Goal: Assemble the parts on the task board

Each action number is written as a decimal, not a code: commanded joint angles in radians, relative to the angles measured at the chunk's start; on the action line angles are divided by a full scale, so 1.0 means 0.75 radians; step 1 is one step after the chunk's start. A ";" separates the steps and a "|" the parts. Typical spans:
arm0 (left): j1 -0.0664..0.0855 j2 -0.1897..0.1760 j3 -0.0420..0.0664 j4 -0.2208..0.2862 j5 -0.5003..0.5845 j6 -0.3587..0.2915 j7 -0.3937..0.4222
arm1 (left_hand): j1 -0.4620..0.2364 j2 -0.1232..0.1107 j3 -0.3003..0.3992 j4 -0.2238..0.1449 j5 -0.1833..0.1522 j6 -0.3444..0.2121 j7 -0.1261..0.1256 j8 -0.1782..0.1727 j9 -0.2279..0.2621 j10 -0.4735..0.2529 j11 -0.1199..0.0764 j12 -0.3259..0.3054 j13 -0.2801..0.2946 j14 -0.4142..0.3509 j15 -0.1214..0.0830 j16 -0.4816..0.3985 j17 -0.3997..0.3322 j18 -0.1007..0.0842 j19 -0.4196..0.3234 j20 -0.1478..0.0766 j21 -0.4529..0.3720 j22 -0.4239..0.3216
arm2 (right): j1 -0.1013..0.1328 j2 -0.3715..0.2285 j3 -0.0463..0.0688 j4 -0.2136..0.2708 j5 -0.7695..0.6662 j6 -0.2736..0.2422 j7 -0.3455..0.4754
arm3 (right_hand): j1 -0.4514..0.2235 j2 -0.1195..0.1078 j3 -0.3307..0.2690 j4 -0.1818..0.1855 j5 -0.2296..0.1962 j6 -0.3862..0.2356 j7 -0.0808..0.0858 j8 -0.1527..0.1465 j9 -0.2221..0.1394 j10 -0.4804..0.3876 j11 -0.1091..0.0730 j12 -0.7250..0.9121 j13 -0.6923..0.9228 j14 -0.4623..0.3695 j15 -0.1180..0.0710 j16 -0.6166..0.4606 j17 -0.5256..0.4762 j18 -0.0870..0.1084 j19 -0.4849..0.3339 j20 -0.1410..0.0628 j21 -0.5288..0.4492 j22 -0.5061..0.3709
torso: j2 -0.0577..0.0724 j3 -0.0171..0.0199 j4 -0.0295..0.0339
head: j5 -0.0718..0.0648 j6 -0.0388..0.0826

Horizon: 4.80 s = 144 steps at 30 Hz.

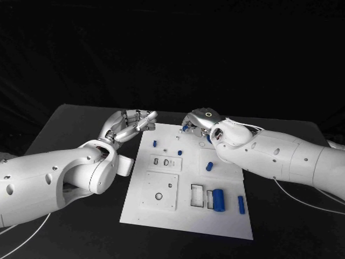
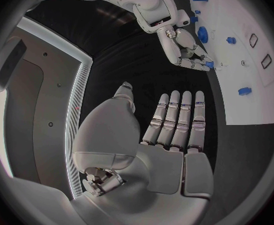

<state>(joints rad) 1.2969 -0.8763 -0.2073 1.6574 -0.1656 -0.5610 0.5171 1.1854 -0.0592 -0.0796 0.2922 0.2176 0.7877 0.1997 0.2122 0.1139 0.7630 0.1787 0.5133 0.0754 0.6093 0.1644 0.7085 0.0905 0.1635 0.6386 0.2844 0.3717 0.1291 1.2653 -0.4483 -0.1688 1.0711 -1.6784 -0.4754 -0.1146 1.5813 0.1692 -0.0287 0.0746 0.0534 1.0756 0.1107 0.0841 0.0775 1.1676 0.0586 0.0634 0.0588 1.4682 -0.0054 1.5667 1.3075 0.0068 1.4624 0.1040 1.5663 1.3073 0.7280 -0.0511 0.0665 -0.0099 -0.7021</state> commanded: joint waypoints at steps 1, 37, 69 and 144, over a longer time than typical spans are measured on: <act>0.004 0.002 0.001 0.004 -0.011 0.006 0.017 | 0.002 0.015 0.009 0.002 -0.009 -0.011 0.031 0.009 0.002 -0.009 0.003 -0.006 0.002 -0.005 0.005 -0.003 0.002 0.020 -0.010 0.004 -0.005 -0.002 | 0.001 0.005 0.001 -0.003 -0.010 0.026 0.004 | 0.001 0.008 0.004 0.000 0.002 0.006 -0.005 0.002 0.013 -0.006 0.004 -0.004 0.001 0.137 0.007 0.005 0.351 -0.009 0.145 0.009 0.006 0.351 | -0.001 -0.0004 0.0010 | 0.004 0.000; 0.009 0.003 0.002 -0.006 -0.016 -0.006 0.015 | 0.004 0.017 0.009 0.002 -0.009 -0.012 0.031 0.011 0.003 -0.009 0.003 -0.006 0.002 -0.005 0.005 -0.003 0.003 0.021 -0.010 0.004 -0.006 -0.002 | 0.005 0.047 0.002 -0.046 -0.002 0.025 0.019 | -0.005 0.007 0.013 0.013 0.003 0.000 -0.005 -0.008 0.010 -0.015 0.006 -0.006 0.001 0.137 0.012 0.005 0.351 -0.009 0.145 0.013 0.006 0.351 | -0.003 -0.0034 0.0004 | 0.003 0.016; 0.010 -0.005 0.001 -0.010 -0.016 -0.010 0.012 | 0.007 0.018 0.009 0.002 -0.010 -0.014 0.031 0.011 0.003 -0.009 0.003 -0.007 0.002 -0.005 0.005 -0.003 0.003 0.021 -0.010 0.005 -0.006 -0.003 | -0.007 0.083 0.002 -0.068 -0.018 0.084 -0.016 | -0.005 0.002 0.017 0.017 0.001 -0.001 -0.004 -0.012 0.009 -0.017 0.007 -0.004 0.001 0.137 0.012 0.005 0.351 -0.009 0.145 0.014 0.006 0.351 | -0.004 -0.0056 -0.0018 | 0.001 0.012; 0.007 0.062 -0.010 -0.103 -0.012 0.024 0.010 | 0.011 0.027 0.010 0.001 -0.010 -0.020 0.032 0.014 0.004 -0.009 0.003 -0.008 0.003 -0.007 0.005 -0.005 0.003 0.021 -0.011 0.005 -0.007 -0.004 | 0.067 -0.515 -0.029 0.416 0.410 0.118 -0.144 | -0.472 -0.318 0.123 0.053 0.438 -0.307 0.002 0.075 0.173 0.538 -0.012 2.010 2.016 0.137 -0.002 0.005 0.351 -0.009 0.145 0.003 0.006 0.351 | -0.028 -0.0026 -0.0188 | -0.142 -0.002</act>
<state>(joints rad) 1.3010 -0.8293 -0.2154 1.5766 -0.1715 -0.5615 0.5159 1.1946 -0.0500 -0.0768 0.2950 0.2145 0.7807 0.1999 0.2161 0.1158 0.7630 0.1786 0.5133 0.0757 0.6093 0.1644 0.7085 0.0922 0.1635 0.6351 0.2880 0.3717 0.1274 1.3184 -0.8394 -0.1905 1.3888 -1.2953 -0.3839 -0.1877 1.2268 -0.0611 0.0589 0.1142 0.3777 0.8466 0.1079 0.1388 0.2049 1.4661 0.0490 1.5680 1.3081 1.4666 -0.0005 1.5667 1.3079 0.0068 1.4663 0.1141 1.5673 1.3075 0.7074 -0.0535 0.0537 -0.1236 -0.7024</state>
